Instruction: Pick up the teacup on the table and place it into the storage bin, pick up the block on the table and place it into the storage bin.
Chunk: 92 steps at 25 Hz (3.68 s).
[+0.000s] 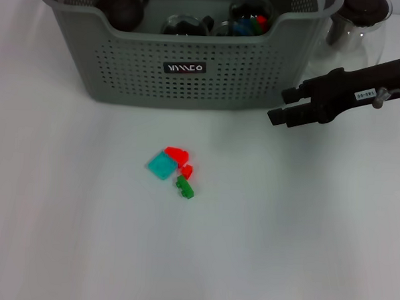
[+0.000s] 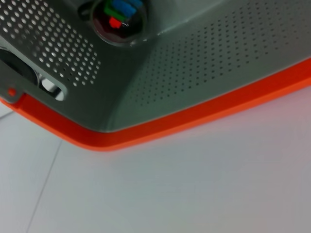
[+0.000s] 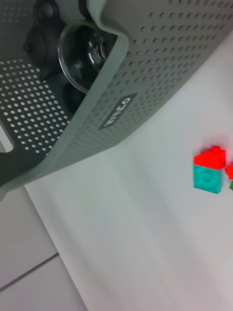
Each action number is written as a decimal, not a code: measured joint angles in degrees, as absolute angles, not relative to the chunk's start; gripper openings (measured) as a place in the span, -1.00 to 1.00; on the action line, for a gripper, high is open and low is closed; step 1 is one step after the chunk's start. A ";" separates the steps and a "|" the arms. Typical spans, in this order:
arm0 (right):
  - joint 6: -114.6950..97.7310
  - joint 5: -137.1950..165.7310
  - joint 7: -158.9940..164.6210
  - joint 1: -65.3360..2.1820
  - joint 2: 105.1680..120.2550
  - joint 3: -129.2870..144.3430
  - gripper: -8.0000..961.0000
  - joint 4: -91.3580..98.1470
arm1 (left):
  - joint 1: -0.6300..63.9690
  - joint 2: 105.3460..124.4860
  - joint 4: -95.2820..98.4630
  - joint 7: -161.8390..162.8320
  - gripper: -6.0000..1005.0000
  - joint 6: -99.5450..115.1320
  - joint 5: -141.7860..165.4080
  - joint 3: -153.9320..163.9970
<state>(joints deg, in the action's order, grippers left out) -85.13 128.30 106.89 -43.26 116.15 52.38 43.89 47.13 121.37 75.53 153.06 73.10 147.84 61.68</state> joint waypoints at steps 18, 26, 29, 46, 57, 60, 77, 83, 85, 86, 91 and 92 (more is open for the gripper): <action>-88.30 129.52 101.96 -41.43 114.89 51.83 0.90 43.85 | 41.92 123.21 82.02 152.56 0.71 74.81 140.78 61.13; -94.19 121.68 90.84 -36.08 115.08 45.34 0.97 41.00 | 32.04 123.64 93.21 141.83 0.70 85.16 122.11 60.89; -96.72 118.91 85.23 -34.08 115.07 43.47 0.97 37.61 | 30.40 123.70 93.77 139.57 0.70 88.56 119.63 60.44; -89.79 119.88 83.06 -31.51 118.55 41.53 0.97 33.78 | 28.91 124.22 87.63 130.17 0.70 104.87 137.74 61.83; -87.79 128.66 93.59 -40.44 118.16 42.12 0.97 34.15 | 30.38 124.38 78.67 131.82 0.70 95.03 146.40 69.11; -87.50 130.15 94.87 -42.35 118.37 42.23 0.97 34.17 | 30.97 124.43 77.34 133.44 0.70 92.18 147.78 73.00; -87.36 129.72 94.76 -42.06 118.12 41.69 0.97 34.19 | 35.75 124.51 71.63 151.61 0.67 83.60 156.11 88.65; -87.30 129.72 94.48 -42.07 118.13 41.80 0.97 34.19 | 35.96 124.55 70.51 155.31 0.65 81.93 157.26 92.27; -87.27 129.72 94.44 -42.07 118.17 41.94 0.97 34.19 | 35.90 124.60 70.44 155.92 0.65 81.42 157.39 92.99; -87.27 129.72 94.43 -42.08 118.20 42.01 0.97 34.19 | 35.89 124.62 70.29 156.33 0.64 81.06 157.47 93.31; -87.27 129.79 94.41 -42.10 118.22 42.09 0.97 34.19 | 35.98 124.64 69.46 157.44 0.63 80.07 157.71 94.15; -87.27 129.78 94.41 -42.10 118.22 42.09 0.97 34.19 | 36.01 124.64 69.35 157.67 0.63 79.82 157.77 94.41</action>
<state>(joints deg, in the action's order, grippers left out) -87.27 129.78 94.41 -42.10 118.22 42.09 34.19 36.01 124.64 69.35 157.67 79.82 157.77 94.41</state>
